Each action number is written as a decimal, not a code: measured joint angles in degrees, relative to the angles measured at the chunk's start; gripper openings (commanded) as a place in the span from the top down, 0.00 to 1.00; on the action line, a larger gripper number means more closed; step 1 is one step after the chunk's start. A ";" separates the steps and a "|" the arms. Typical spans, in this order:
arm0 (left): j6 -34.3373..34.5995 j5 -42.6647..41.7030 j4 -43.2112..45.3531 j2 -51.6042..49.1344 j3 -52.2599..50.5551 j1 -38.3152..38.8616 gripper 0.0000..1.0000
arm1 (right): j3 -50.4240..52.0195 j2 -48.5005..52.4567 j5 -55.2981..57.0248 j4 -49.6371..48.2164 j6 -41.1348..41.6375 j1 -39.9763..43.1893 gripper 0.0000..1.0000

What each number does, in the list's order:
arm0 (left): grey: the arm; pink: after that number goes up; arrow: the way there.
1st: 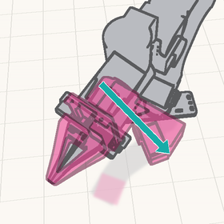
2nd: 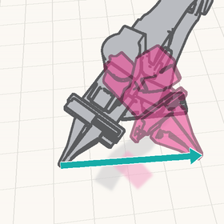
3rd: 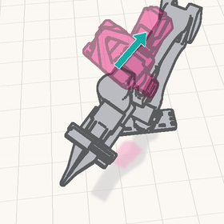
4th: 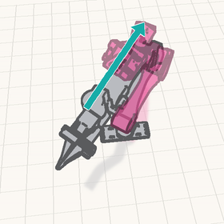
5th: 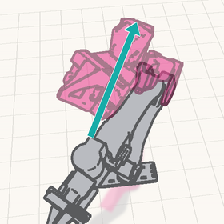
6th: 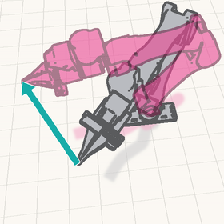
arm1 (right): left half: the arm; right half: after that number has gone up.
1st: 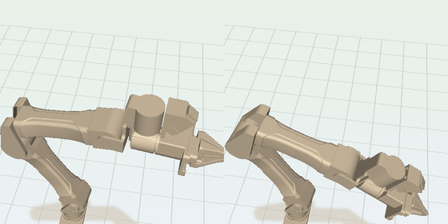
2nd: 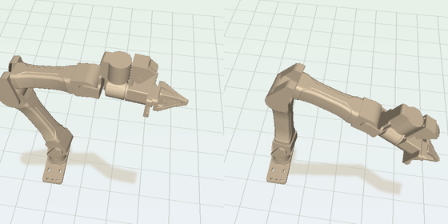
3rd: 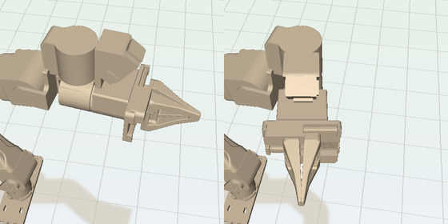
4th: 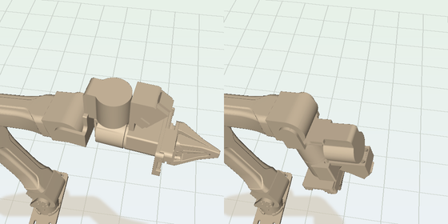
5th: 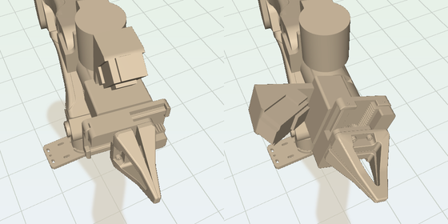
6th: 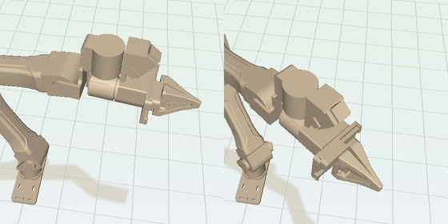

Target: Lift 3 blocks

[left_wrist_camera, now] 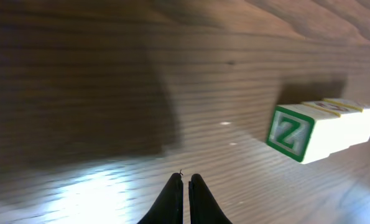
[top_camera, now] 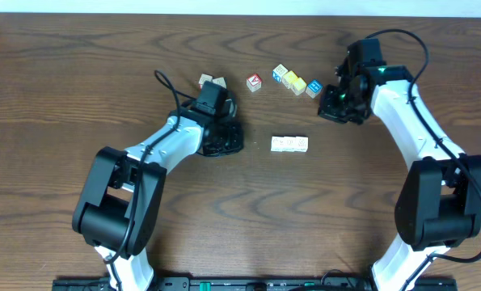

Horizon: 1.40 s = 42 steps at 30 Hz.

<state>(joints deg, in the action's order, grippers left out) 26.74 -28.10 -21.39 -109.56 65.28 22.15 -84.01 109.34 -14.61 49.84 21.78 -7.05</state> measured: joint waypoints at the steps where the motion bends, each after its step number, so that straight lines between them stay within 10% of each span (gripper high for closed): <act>1: -0.02 0.22 -0.44 0.00 0.00 -0.44 0.92 | 0.52 0.00 -0.20 -0.81 -0.09 -0.59 0.99; 42: -1.09 7.48 -6.71 0.04 0.00 -1.70 0.93 | 7.74 3.98 13.81 -11.37 3.93 -13.05 0.99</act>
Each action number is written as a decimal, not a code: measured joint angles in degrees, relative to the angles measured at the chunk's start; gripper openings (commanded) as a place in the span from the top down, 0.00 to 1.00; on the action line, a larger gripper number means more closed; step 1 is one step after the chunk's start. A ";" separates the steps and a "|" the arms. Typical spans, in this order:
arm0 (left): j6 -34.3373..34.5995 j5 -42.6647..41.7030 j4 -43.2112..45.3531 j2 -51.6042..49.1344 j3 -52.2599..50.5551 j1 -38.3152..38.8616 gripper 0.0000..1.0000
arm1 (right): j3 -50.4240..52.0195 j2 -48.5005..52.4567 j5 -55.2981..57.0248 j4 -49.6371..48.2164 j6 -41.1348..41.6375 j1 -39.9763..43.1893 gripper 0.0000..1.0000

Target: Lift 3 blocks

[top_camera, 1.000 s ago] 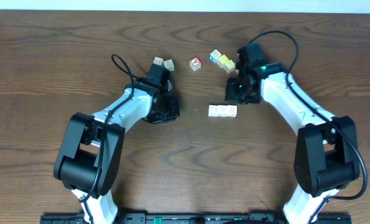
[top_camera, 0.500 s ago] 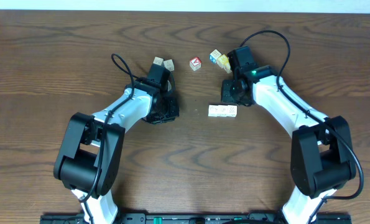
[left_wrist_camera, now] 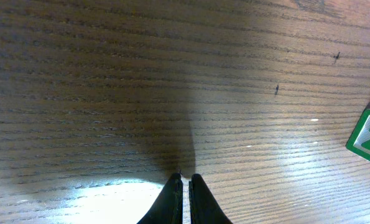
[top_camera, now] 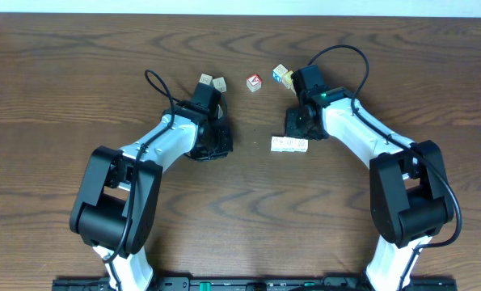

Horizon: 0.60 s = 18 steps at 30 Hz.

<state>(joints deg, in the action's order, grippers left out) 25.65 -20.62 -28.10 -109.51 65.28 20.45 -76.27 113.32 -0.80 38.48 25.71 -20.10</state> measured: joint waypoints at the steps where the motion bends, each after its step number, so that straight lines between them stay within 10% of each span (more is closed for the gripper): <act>1: 0.00 0.02 0.00 0.00 0.00 0.00 0.93 | 0.00 -0.02 -0.15 -0.02 0.00 0.00 0.99; 18: 0.00 0.00 0.00 0.00 0.00 0.00 0.93 | 0.00 -0.02 -2.45 0.22 0.00 0.00 0.99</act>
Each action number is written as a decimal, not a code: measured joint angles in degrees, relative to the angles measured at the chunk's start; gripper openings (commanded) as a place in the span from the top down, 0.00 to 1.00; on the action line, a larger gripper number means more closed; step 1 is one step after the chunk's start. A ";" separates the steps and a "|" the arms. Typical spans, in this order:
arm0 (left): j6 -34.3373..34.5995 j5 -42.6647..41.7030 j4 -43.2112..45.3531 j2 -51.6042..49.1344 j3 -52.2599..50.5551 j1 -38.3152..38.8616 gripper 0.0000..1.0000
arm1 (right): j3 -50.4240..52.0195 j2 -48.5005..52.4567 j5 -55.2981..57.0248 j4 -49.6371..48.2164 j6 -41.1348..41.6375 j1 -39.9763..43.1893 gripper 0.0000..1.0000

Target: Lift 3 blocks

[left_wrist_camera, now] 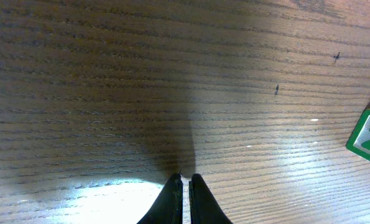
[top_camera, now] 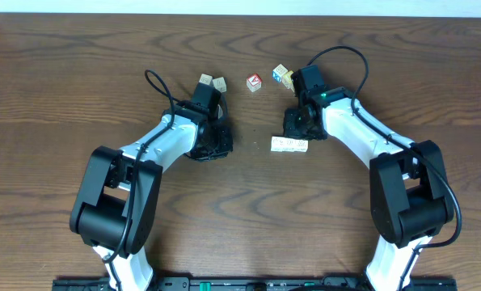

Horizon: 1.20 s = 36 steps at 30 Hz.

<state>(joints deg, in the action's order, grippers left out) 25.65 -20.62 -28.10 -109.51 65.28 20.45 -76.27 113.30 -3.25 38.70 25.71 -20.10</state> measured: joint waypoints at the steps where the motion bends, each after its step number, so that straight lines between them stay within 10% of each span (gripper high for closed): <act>1: 0.00 0.00 0.00 0.00 0.00 0.00 0.93 | 0.00 0.02 0.00 0.00 0.00 0.00 0.99; 36: -1.14 0.00 -0.02 0.00 0.00 0.00 0.93 | -5.70 0.26 0.26 8.48 -0.07 4.37 0.99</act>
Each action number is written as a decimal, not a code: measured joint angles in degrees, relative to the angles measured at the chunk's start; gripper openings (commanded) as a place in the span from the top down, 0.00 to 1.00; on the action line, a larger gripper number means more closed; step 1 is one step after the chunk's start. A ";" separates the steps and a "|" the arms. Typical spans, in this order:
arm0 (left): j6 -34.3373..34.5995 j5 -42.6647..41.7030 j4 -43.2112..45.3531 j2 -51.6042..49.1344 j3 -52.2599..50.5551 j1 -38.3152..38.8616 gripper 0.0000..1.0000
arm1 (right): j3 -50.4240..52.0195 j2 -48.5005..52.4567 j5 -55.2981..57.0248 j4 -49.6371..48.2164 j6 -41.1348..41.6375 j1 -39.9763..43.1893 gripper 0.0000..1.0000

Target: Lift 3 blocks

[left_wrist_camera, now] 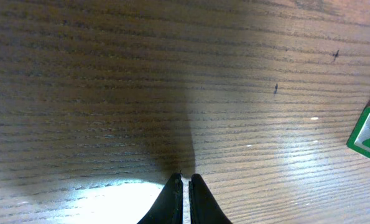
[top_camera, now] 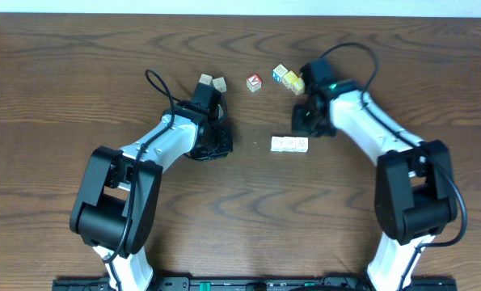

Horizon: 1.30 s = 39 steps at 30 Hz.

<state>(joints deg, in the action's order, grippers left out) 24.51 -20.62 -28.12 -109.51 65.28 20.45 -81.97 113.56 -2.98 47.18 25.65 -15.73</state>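
Observation:
A row of three white blocks (top_camera: 289, 144) lies on the table's middle. Its green Z end block shows at the right edge of the left wrist view. My left gripper (left_wrist_camera: 186, 180) is shut on nothing, tips close to the wood, well left of the row (top_camera: 213, 146). My right gripper (top_camera: 310, 121) hangs just behind the row's right end; its fingers are hidden under the wrist.
Loose blocks lie along the back: two tan ones (top_camera: 212, 82), a red-lettered one (top_camera: 255, 82), a pale one (top_camera: 281, 73) and a yellow one (top_camera: 294, 82) beside the right arm. The left arm's cable (top_camera: 161, 83) loops over the wood.
The right wrist has shifted a little to the right and back, uncovering the yellow block. The left gripper and the row of three blocks have not moved.
First the right gripper stood at the back right by the blue block, and the left gripper was shut nearer the row. Then the right gripper was behind the row's right end and the left gripper farther left. The row stayed put throughout.

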 measured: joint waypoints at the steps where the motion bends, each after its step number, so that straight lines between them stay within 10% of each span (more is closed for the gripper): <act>1: -0.31 0.00 0.02 0.00 0.00 0.00 0.93 | -1.84 0.00 0.00 1.95 -0.04 1.29 0.99; 18: -6.21 -2.91 -5.42 9.73 0.00 -13.09 0.93 | -11.28 -0.02 -12.31 22.62 -17.27 25.68 0.99; 22: -6.38 -6.69 -5.07 14.64 0.00 -19.04 0.93 | -9.81 -0.02 -21.03 21.94 -20.59 29.79 0.84; 27: -6.32 -14.43 -1.60 14.56 0.00 -21.44 0.93 | -3.82 -0.02 -25.68 18.97 -23.69 29.83 0.99; 39: -3.32 -32.33 10.56 4.00 0.00 -14.47 0.93 | 13.64 -0.02 -43.74 0.44 -24.81 28.68 0.99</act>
<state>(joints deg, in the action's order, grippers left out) 21.19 -52.95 -17.56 -105.51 65.28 5.98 -68.34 113.54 -46.72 47.62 0.84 12.95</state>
